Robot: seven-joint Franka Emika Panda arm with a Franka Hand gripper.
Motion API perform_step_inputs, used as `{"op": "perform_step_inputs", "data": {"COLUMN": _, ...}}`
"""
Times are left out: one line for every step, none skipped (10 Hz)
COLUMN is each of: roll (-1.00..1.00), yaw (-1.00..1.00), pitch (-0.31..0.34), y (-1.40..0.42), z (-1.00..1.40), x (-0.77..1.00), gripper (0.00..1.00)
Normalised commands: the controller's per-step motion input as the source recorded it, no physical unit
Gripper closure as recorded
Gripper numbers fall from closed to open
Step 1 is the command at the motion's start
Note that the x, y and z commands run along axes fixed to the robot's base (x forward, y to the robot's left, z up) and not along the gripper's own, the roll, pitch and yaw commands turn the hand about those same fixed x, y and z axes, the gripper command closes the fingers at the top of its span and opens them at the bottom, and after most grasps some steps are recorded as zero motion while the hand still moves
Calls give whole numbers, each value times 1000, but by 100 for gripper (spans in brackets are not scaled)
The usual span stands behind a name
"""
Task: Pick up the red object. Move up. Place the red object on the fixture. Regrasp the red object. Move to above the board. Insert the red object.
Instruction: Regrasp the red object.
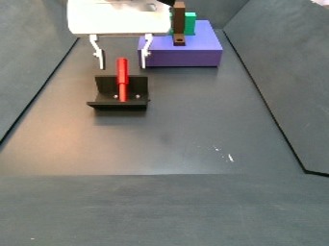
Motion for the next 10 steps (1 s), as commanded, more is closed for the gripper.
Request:
{"op": "perform_step_inputs", "data": {"roll": 617, "yaw": 94, "pitch": 0, "y": -49, "z": -103, "x": 180, "gripper": 0}}
{"op": "perform_step_inputs", "data": {"roll": 594, "yaw": 74, "pitch": 0, "y": -117, "z": -149, "x": 149, "gripper": 0}}
{"op": "perform_step_inputs", "data": {"roll": 600, "yaw": 26, "pitch": 17, "y": -197, "z": -131, "x": 149, "gripper": 0}}
{"op": "perform_step_inputs", "data": {"roll": 277, "yaw": 0, "pitch": 54, "y": -197, "z": -140, "x": 106, "gripper": 0}}
{"op": "perform_step_inputs", "data": {"roll": 54, "yaw": 3, "pitch": 49, "y": -180, "z": -106, "x": 126, "gripper": 0}}
{"op": "perform_step_inputs", "data": {"roll": 46, "yaw": 6, "pitch": 60, "y": -137, "z": -111, "x": 143, "gripper": 0}}
{"op": "perform_step_inputs", "data": {"roll": 0, "yaw": 11, "pitch": 29, "y": -74, "z": -117, "x": 60, "gripper": 0}}
{"op": "perform_step_inputs", "data": {"roll": 11, "yaw": 3, "pitch": 23, "y": -31, "z": -94, "x": 0, "gripper": 0}}
{"op": "perform_step_inputs", "data": {"roll": 46, "yaw": 0, "pitch": 3, "y": -14, "z": -89, "x": 0, "gripper": 0}}
{"op": "perform_step_inputs", "data": {"roll": 111, "yaw": 0, "pitch": 0, "y": 0, "z": -83, "x": 0, "gripper": 0}}
